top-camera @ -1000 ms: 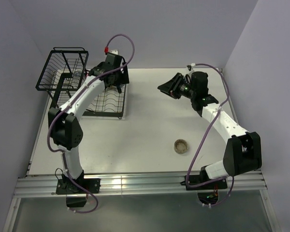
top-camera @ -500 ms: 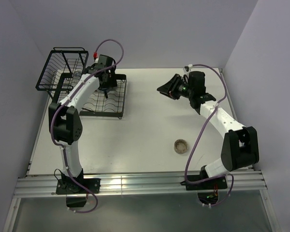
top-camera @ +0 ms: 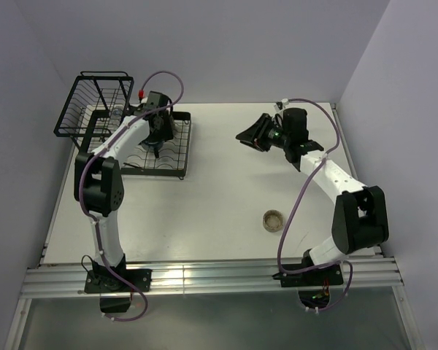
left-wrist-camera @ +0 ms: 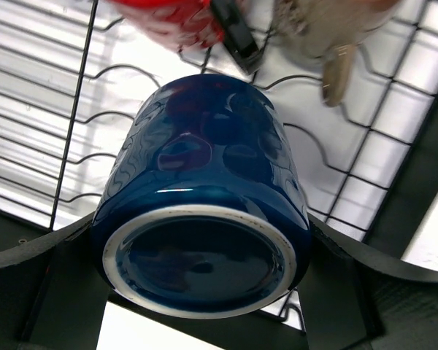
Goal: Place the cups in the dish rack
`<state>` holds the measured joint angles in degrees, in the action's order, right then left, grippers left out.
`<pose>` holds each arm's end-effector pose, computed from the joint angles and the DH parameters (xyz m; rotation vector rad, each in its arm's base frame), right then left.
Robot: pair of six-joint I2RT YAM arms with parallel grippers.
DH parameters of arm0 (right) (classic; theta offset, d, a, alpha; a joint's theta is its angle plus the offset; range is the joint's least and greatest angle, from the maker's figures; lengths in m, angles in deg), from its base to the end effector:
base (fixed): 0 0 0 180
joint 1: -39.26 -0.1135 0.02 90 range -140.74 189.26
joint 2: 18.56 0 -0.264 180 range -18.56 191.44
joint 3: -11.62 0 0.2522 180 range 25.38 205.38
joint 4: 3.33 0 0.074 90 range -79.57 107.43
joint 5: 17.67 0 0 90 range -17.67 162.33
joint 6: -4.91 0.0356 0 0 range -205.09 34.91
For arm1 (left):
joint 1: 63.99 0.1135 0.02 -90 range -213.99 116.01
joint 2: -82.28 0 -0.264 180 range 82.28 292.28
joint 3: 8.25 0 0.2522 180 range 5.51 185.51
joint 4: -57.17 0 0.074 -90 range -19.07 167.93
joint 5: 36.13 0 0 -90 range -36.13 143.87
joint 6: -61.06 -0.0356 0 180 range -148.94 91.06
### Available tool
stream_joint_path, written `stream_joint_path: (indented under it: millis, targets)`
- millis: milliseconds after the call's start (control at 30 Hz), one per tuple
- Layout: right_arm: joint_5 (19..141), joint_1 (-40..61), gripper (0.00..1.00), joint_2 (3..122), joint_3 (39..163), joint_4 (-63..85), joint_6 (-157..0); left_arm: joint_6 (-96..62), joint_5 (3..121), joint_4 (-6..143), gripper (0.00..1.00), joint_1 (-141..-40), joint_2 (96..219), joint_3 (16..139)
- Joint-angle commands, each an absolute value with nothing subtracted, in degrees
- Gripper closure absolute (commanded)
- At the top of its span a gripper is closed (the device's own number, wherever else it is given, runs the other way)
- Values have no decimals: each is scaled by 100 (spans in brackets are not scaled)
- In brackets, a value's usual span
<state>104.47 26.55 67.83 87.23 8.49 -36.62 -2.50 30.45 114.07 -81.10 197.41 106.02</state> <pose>0.3346 0.0949 0.2898 0.2582 2.1012 1.2212 0.4258 -0.1163 0.2585 -0.3479 2.4464 0.2103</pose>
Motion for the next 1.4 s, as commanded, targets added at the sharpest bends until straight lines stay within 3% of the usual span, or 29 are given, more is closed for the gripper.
stream_joint_path:
  millis: [0,267,467,867,1067,1367]
  targets:
    - [10520,2626,60,6872,9016,752,-3762,-134,2830,11013,100,-7999,19566,10536]
    - [10459,2582,60,6959,9121,902,-3842,-116,2979,10837,99,-7867,19522,10289]
    - [10450,2564,60,7004,9130,946,-3877,-90,2935,10829,87,-7858,19601,10245]
    - [10433,2529,60,7083,9183,999,-3912,-28,2803,10794,50,-7823,19733,10175]
    - [10415,2503,60,7083,9200,999,-3921,-55,2760,10688,22,-7815,19672,10079]
    - [10397,2467,60,7100,9209,999,-3947,-64,2672,10565,8,-7823,19601,9938]
